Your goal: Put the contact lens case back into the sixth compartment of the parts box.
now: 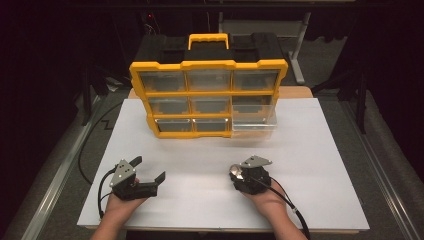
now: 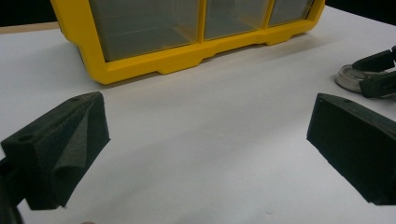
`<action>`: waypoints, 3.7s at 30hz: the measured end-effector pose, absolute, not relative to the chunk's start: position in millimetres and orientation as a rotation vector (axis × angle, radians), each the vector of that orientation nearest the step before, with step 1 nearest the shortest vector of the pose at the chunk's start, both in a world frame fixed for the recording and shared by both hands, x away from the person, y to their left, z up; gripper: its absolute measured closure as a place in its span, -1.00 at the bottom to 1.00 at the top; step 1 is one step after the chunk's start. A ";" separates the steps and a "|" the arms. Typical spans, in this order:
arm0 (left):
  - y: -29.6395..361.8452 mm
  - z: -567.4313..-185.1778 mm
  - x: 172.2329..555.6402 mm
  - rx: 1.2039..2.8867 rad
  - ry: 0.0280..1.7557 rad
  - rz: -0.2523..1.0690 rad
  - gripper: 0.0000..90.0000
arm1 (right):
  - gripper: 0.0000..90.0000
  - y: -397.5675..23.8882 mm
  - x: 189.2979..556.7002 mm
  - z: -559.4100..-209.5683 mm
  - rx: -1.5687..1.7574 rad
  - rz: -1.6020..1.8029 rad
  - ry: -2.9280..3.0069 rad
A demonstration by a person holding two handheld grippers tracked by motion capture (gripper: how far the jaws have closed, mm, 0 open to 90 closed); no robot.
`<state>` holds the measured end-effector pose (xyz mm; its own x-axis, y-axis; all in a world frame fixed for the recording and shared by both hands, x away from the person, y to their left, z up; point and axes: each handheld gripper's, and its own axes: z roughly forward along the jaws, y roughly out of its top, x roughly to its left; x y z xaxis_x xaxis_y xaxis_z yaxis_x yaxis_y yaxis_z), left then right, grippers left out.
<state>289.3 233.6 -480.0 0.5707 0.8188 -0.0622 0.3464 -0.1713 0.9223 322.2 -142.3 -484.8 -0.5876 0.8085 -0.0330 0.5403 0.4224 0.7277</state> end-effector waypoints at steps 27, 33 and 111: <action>235.6 -479.7 290.2 1.756 0.974 0.562 -0.99 | 0.11 -195.1 313.5 -466.2 1.137 1.084 2.265; 235.6 -480.3 290.9 1.759 0.978 0.560 -0.99 | 0.11 -210.2 309.1 -463.6 1.148 1.083 2.249; 232.2 -479.0 290.4 1.757 0.938 0.556 -0.99 | 0.11 -245.1 325.8 -431.8 1.119 0.578 2.694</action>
